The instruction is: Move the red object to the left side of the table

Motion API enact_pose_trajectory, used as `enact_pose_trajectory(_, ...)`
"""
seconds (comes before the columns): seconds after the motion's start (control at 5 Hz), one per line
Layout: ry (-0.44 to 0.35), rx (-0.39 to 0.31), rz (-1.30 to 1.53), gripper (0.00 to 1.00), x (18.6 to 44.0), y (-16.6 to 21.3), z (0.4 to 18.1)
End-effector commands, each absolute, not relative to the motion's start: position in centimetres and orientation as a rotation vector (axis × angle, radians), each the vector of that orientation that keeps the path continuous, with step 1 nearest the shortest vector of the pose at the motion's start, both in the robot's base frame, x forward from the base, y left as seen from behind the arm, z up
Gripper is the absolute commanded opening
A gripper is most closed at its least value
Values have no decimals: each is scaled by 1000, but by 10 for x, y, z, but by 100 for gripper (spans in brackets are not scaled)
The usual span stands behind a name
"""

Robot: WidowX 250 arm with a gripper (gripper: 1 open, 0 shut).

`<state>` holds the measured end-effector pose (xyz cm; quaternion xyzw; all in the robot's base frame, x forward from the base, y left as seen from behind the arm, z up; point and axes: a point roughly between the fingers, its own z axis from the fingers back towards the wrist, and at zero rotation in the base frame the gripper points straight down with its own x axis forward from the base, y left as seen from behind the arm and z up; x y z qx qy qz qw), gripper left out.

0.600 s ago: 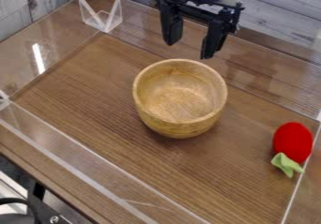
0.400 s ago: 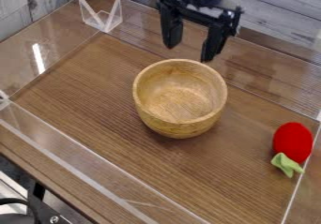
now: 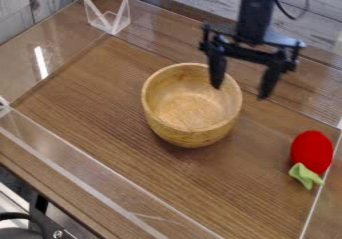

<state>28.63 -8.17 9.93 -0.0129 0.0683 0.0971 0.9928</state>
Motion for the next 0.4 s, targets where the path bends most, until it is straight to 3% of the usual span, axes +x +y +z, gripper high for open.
enact_pose_trajectory(0.0,81,-73,239,100,287,-118,100)
enact_pose_trajectory(0.2,70,-99,337,100,282,-141,86)
